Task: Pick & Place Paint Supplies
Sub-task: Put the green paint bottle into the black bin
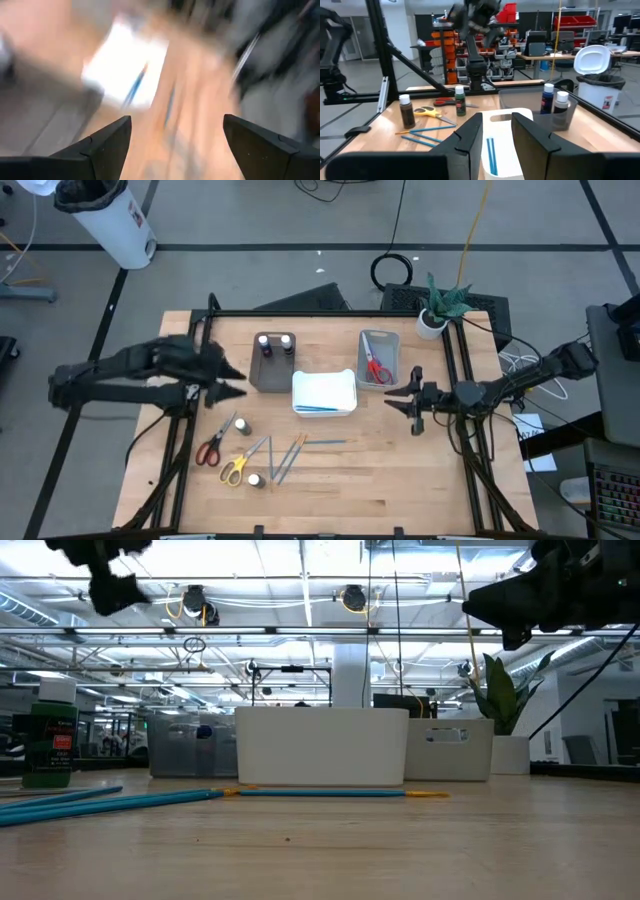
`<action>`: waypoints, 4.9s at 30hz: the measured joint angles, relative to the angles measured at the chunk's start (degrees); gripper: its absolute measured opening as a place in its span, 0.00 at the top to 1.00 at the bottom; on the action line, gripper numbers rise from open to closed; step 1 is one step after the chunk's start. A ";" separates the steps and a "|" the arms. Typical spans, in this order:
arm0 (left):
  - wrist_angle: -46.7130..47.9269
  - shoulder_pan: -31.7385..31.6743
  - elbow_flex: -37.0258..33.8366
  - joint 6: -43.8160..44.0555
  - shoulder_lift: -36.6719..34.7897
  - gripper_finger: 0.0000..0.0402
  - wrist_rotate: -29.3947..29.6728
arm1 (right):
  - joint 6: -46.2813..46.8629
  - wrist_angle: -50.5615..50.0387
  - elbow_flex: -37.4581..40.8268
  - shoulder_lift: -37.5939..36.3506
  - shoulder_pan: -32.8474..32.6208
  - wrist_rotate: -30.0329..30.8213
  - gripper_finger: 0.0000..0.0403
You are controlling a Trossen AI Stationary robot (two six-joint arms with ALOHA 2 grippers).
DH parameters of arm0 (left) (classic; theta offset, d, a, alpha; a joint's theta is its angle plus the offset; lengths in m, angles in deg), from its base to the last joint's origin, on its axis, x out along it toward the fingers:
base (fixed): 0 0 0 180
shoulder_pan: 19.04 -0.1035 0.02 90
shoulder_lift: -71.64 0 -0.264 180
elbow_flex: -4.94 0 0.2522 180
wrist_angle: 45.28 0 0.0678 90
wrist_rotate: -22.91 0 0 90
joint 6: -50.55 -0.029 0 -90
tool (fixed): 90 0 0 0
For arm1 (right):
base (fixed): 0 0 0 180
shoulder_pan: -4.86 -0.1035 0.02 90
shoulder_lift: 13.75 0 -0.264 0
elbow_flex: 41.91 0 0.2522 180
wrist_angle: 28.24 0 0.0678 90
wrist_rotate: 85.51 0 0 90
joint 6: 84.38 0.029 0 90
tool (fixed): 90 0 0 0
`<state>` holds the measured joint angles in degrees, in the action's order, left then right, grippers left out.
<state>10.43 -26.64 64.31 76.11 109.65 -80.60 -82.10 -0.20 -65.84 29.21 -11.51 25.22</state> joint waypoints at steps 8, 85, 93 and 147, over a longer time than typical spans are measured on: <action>28.81 9.61 8.08 8.14 21.18 0.19 0.03 | 0.00 0.02 0.00 0.00 0.32 -0.04 0.77; 34.53 16.46 31.03 14.80 36.06 0.70 26.97 | -2.97 3.56 0.00 0.00 0.30 -7.08 0.77; 34.17 3.46 43.39 -0.60 39.80 0.70 29.39 | -2.56 3.34 0.00 0.00 0.32 -7.10 0.77; 20.74 -9.96 16.73 -8.82 47.00 0.66 14.97 | 3.02 0.00 0.00 0.02 0.17 -7.36 0.77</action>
<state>31.17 -36.60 81.03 67.28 156.65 -65.63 -79.08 -0.20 -65.84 29.23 -11.35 17.86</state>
